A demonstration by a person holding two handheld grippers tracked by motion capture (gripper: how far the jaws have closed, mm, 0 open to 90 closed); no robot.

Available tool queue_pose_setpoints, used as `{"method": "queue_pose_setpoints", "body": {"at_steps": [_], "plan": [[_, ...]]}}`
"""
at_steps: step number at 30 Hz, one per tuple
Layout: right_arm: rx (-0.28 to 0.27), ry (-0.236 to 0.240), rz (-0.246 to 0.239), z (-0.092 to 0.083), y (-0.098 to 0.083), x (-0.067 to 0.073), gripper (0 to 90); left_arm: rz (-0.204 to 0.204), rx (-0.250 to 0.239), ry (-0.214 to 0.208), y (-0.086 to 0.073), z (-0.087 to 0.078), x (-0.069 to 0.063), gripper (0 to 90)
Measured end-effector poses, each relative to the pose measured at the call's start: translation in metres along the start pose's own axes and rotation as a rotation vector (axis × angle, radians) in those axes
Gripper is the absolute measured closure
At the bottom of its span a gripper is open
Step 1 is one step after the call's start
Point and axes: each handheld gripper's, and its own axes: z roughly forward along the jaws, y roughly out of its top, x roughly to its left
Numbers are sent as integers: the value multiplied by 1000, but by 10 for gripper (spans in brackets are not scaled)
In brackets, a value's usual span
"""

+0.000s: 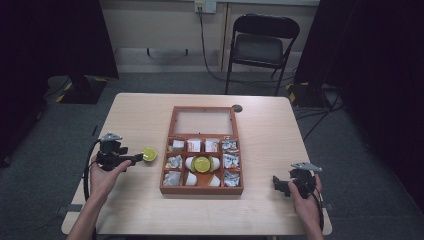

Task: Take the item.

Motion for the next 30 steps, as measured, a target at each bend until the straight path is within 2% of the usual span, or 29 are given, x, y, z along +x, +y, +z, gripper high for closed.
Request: {"method": "queue_pose_setpoints", "body": {"at_steps": [2, 6, 7, 9, 14, 17, 18, 19, 20, 22, 23, 24, 25, 26, 28, 29, 30], "plan": [[0, 0, 0, 0, 0, 0, 0, 19, 17, 36, -5, -10, 1, 247], [0, 0, 0, 0, 0, 0, 0, 3, 6, 34, -13, -20, 5, 241], [0, 0, 0, 0, 0, 0, 0, 13, 10, 44, -19, -23, 6, 224], [0, 0, 0, 0, 0, 0, 0, 17, 16, 52, -25, -24, 6, 216], [0, 0, 1, 0, 0, 0, 0, -7, 13, 58, -36, -26, 10, 201], [0, 0, 0, 0, 0, 0, 0, -18, 43, 68, -46, -26, 16, 200], [0, -1, 1, 0, 0, 0, 0, -24, 45, 75, -51, -26, 18, 200], [0, 0, 0, 0, 0, 0, 0, -12, 57, 89, -55, -23, 20, 203], [0, 0, 0, 0, 0, 0, 0, -12, 57, 89, -55, -23, 20, 204], [0, 0, 0, 0, 0, 0, 0, 10, 84, 145, -65, -14, 22, 215], [0, 0, 1, 0, 0, 0, 0, 43, 80, 167, -68, -11, 22, 222], [0, 0, 1, 0, 0, 0, 0, 43, 80, 167, -68, -11, 22, 182], [0, 0, 0, 0, 0, 0, 0, 37, 51, 169, -71, -9, 24, 165], [0, 0, 0, 0, 0, 0, 0, 37, 51, 169, -71, -9, 24, 179], [0, 0, 1, 0, 0, 0, 0, 35, 8, 193, -75, -7, 26, 181], [0, 0, 0, 0, 0, 0, 0, 37, -19, 192, -78, -5, 27, 138], [0, 0, 1, 0, 0, 0, 0, 33, -21, 194, -78, -5, 26, 117]]}}
